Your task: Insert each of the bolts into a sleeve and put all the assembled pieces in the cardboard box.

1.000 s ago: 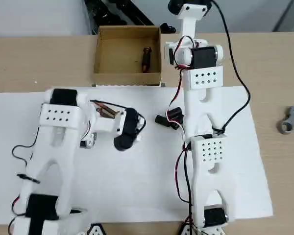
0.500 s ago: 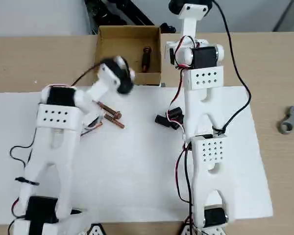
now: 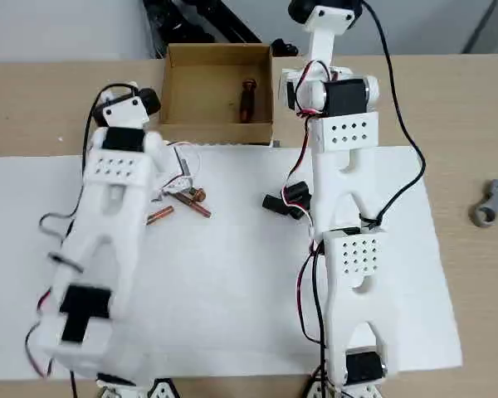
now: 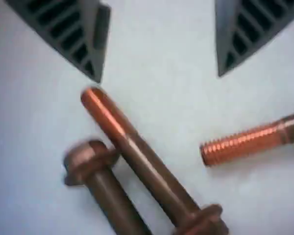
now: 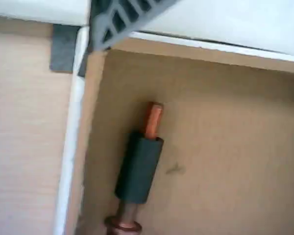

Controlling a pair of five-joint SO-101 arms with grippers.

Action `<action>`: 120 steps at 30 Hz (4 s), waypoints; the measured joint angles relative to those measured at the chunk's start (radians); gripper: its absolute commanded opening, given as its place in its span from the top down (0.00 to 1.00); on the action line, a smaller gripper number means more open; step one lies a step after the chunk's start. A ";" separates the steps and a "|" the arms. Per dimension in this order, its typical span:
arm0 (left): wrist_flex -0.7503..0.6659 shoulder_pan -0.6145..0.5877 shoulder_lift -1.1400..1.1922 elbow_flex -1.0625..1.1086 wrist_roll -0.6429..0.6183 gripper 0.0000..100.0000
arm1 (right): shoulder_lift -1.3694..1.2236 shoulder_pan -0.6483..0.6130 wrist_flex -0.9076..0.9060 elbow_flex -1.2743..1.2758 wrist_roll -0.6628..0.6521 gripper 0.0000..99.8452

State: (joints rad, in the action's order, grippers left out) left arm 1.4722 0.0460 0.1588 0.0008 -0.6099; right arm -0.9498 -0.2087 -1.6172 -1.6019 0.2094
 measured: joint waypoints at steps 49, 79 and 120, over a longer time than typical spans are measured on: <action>0.250 -0.060 0.470 -0.468 -0.288 0.86 | 0.000 0.002 -0.035 0.000 0.003 0.85; 0.164 -0.150 0.408 -0.235 -0.288 0.86 | 0.000 0.000 -0.035 0.000 0.003 0.85; 0.262 -0.167 -0.198 -0.322 0.281 1.00 | 0.591 -0.092 -0.069 0.715 0.034 0.85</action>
State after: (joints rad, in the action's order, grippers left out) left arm 1.7346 -0.1212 -0.0391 -0.3214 -0.3291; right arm -0.3590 -0.3007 -1.6863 -0.8869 0.2432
